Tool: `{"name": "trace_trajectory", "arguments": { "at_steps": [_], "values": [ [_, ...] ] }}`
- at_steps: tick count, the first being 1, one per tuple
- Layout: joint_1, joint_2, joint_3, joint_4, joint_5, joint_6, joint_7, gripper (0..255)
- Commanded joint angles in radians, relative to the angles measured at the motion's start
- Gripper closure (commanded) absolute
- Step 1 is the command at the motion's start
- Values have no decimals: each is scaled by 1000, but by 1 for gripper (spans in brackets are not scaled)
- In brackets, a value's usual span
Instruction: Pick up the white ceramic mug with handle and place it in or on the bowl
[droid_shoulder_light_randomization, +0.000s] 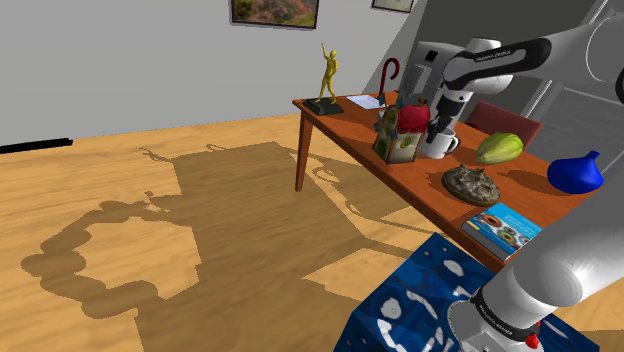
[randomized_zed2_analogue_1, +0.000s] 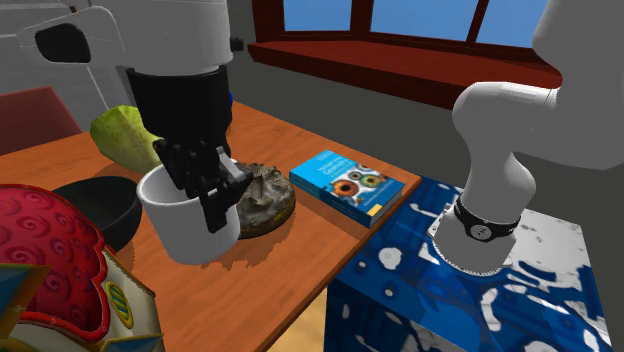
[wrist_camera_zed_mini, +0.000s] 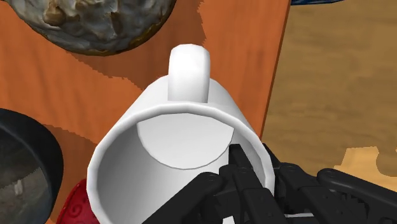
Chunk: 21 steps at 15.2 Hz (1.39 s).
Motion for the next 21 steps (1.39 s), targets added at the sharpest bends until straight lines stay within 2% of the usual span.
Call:
{"name": "trace_trajectory", "arguments": {
  "at_steps": [1,10,16,21],
  "values": [
    [0,-7,2,20,-3,-26,3,255],
    [2,-30,8,111,-13,-138,14,255],
    [-54,187,-71,357,103,-198,-155,255],
    [-154,397,-100,618,224,-289,-280,255]
  ]
}}
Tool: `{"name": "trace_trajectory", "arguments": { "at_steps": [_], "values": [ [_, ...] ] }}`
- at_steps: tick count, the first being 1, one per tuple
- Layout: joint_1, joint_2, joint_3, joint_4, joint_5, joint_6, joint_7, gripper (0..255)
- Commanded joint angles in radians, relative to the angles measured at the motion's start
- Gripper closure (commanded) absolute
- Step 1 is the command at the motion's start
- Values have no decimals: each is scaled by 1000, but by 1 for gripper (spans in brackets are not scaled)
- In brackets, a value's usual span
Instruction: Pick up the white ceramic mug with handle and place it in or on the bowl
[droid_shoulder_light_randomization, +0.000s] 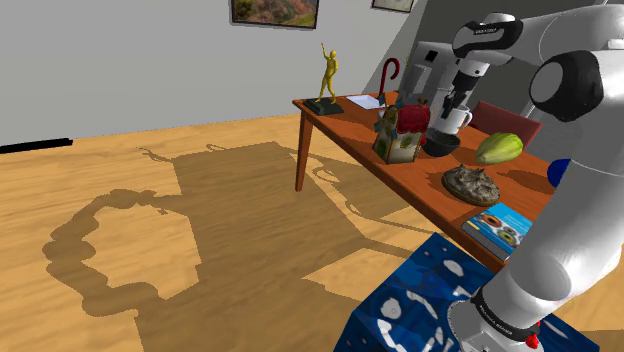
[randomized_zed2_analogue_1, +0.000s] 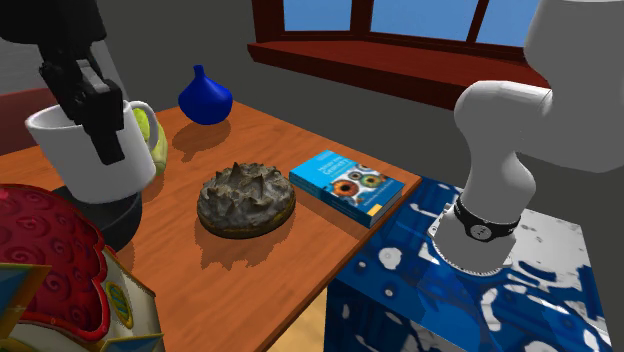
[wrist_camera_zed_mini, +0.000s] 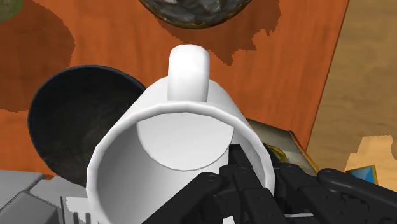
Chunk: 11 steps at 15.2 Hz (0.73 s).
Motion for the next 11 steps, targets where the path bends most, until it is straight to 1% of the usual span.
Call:
{"name": "trace_trajectory", "arguments": {
  "at_steps": [1,4,6,7,9,10,11],
  "values": [
    [-53,94,-6,131,53,-53,-48,255],
    [-150,241,2,346,125,-139,-96,255],
    [-233,356,16,533,173,-216,-114,255],
    [-285,425,27,655,198,-266,-115,255],
    [-423,613,72,1013,250,-414,-86,255],
    [-394,574,64,920,238,-368,-99,255],
    [-375,551,58,862,232,-336,-107,255]
  ]
}}
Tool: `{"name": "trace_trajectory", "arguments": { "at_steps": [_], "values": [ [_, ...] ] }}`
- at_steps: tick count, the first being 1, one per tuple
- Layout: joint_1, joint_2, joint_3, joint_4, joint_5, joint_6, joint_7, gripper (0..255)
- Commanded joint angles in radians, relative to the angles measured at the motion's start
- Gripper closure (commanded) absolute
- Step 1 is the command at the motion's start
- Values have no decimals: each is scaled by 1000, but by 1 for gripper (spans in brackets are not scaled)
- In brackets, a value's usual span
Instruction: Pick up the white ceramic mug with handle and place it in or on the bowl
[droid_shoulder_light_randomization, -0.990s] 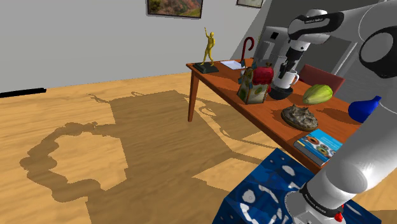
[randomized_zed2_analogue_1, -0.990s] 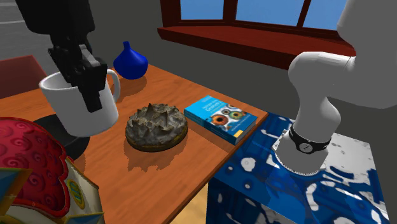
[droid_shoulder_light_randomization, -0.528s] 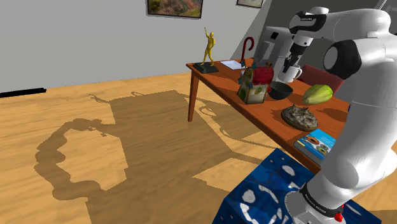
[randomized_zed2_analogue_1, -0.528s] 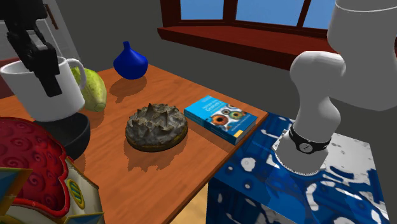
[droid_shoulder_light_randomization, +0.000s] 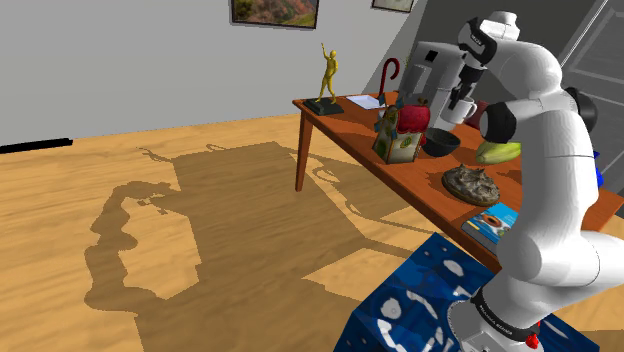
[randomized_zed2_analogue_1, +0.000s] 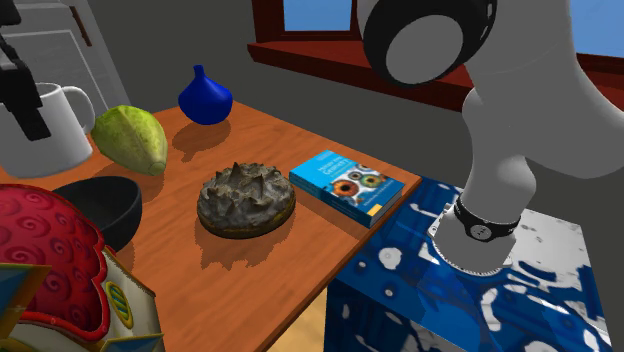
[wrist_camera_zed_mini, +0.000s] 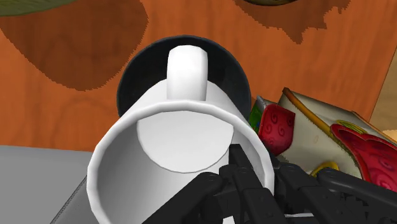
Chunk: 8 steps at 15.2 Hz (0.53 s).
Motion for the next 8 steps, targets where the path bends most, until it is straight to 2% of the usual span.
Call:
{"name": "trace_trajectory", "arguments": {
  "at_steps": [1,8],
  "values": [
    [19,-20,-6,-69,-4,45,-14,255],
    [80,-76,-21,-276,-18,183,-41,255]
  ]
}}
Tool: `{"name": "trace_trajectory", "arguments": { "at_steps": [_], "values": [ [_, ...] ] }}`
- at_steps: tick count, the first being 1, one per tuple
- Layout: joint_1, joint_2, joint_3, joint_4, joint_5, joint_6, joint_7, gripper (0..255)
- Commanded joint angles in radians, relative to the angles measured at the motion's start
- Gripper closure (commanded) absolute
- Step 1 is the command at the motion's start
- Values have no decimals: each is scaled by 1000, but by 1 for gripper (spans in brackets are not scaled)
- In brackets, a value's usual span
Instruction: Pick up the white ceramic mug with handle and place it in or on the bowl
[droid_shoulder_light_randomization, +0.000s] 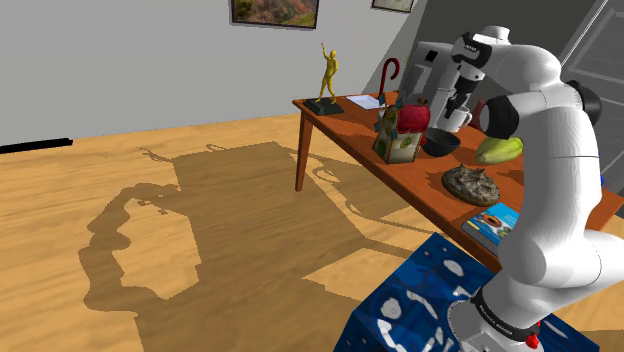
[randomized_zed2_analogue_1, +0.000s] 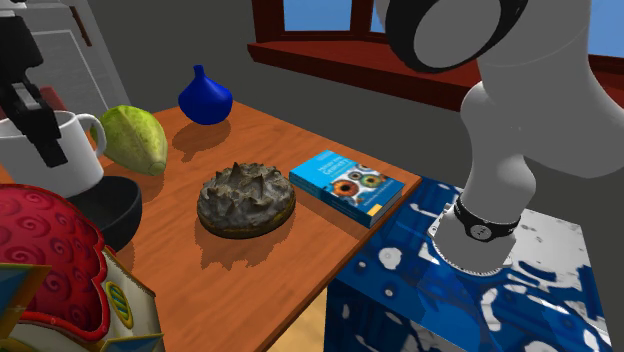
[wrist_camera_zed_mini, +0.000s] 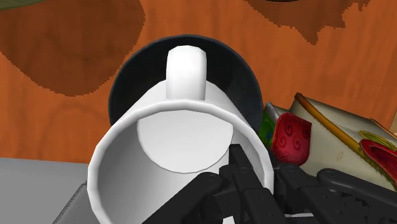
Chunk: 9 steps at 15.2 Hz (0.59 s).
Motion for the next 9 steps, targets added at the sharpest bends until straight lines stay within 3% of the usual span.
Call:
{"name": "trace_trajectory", "arguments": {
  "at_steps": [1,9],
  "values": [
    [17,-15,-3,-57,-3,40,-7,255],
    [45,-28,-5,-174,-3,137,-23,255]
  ]
}}
